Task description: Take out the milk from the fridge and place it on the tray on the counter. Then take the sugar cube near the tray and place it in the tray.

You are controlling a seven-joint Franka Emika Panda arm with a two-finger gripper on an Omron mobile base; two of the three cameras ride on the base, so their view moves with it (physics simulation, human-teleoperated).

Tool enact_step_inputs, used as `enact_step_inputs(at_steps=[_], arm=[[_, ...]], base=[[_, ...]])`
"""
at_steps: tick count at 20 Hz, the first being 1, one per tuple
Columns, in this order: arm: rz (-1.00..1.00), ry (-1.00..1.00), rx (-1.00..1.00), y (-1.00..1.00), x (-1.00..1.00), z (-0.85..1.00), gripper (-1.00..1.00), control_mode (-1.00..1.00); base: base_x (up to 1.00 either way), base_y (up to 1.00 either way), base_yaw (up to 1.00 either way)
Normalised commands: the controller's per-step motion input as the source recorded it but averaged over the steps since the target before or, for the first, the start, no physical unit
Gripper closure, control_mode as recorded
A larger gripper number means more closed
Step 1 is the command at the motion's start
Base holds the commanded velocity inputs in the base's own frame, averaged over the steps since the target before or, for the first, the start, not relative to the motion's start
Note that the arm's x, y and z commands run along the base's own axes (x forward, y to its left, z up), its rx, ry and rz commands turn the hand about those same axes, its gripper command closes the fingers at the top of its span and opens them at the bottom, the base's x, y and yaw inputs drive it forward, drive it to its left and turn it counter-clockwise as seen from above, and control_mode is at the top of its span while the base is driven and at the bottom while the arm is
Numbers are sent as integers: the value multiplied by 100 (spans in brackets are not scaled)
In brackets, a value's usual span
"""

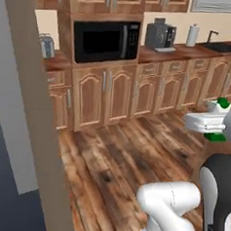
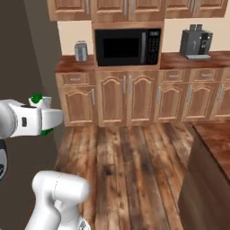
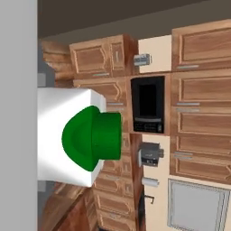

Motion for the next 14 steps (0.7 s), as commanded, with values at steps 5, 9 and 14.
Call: enact_step_inputs(at_steps=[5, 9, 14], arm=[[0, 0, 0, 0, 0, 0, 100, 100], [0, 0, 0, 0, 0, 0, 100, 100], [0, 0, 0, 0, 0, 0, 100, 100]], base=[[100, 33, -41], [100, 0, -34], [100, 0, -29]])
